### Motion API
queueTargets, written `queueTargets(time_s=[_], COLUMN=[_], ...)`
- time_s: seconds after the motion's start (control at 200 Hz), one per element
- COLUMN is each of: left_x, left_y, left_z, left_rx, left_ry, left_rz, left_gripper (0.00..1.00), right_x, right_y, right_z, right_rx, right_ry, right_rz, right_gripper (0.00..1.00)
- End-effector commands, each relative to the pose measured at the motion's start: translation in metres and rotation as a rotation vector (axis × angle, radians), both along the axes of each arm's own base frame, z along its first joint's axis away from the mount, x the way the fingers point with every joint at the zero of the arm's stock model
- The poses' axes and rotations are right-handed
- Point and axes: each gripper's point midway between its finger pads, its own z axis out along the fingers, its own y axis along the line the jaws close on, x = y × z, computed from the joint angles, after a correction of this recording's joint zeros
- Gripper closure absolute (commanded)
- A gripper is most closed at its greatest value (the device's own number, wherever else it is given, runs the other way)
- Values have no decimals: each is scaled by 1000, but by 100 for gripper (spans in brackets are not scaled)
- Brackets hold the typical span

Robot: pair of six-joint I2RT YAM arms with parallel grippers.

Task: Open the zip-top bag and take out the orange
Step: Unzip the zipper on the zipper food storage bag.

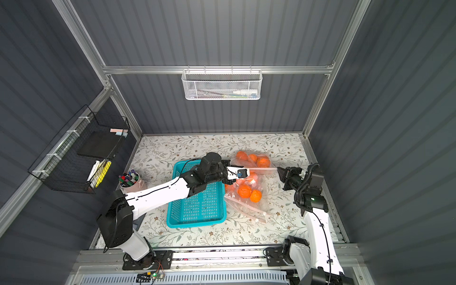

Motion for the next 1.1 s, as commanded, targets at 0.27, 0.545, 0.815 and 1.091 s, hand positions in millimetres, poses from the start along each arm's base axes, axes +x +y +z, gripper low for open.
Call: queueTargets(time_s=[0.27,0.545,0.815,1.091], left_x=[12,10,10,11], left_y=[45,51,59,52], left_z=[-1,-7,-3,-4], left_rx=[28,41,39,26], left_ry=[31,35,15,33], left_rz=[112,127,159,138], left_gripper=[97,96,94,86], right_x=[12,13,14,14], right_y=[-35,-34,-32,-27], right_z=[6,3,2,1], right_rx=[-31,-25,-16,-9], right_ry=[-11,-9,-6,-6], right_rz=[-164,-156,-142,-106], right_gripper=[100,100,100,100])
